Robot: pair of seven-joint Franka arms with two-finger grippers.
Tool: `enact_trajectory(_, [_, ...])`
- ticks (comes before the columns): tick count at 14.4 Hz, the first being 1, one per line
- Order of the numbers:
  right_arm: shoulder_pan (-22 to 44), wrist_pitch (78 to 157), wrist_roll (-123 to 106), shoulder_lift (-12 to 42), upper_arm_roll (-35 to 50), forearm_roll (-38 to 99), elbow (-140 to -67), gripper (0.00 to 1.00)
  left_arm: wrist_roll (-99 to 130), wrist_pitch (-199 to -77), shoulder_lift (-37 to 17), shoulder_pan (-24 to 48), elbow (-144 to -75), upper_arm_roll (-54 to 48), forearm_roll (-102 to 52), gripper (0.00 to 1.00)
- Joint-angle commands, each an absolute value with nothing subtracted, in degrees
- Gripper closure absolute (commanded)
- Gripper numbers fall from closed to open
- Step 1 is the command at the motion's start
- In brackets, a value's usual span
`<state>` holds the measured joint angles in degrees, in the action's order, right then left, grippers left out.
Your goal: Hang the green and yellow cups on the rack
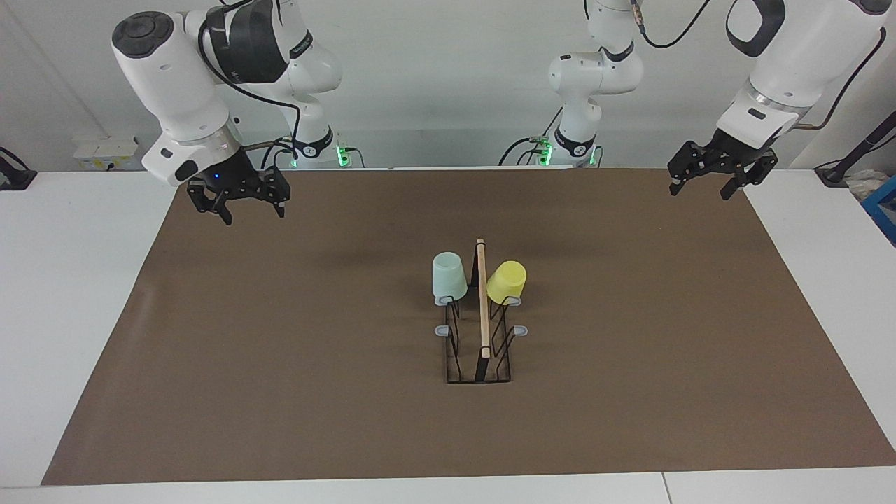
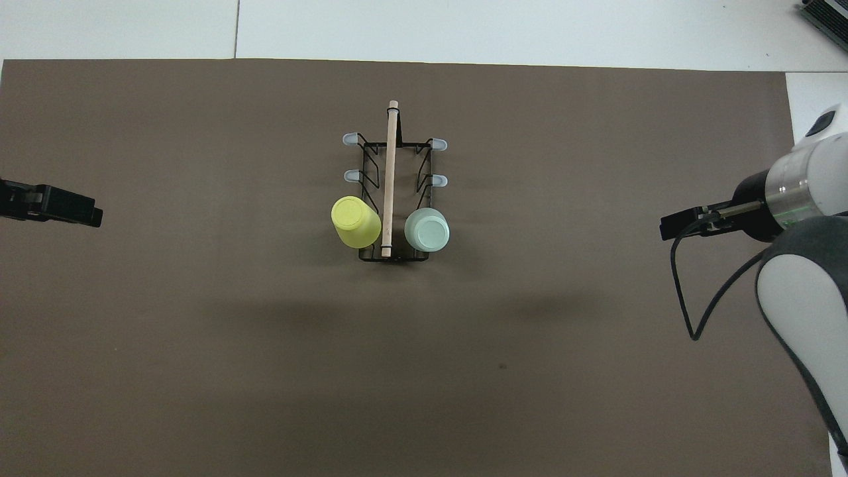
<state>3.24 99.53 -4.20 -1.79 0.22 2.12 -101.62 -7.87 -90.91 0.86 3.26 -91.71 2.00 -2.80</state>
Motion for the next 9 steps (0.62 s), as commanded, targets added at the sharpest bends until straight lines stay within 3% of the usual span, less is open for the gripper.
enact_trajectory(1, [3.08,100.72,-3.25,-2.46,0.70,1.67,-102.74,0.00,-8.61,-91.23,1.67,2.90,-92.37,2.11,-3.78,0.00])
enact_trajectory(9, [2.46,100.72,-3.16,-2.46,0.53,0.62,-102.66,0.00,-8.44,-91.14,1.67,3.25,-92.29,1.76,-3.52,0.00])
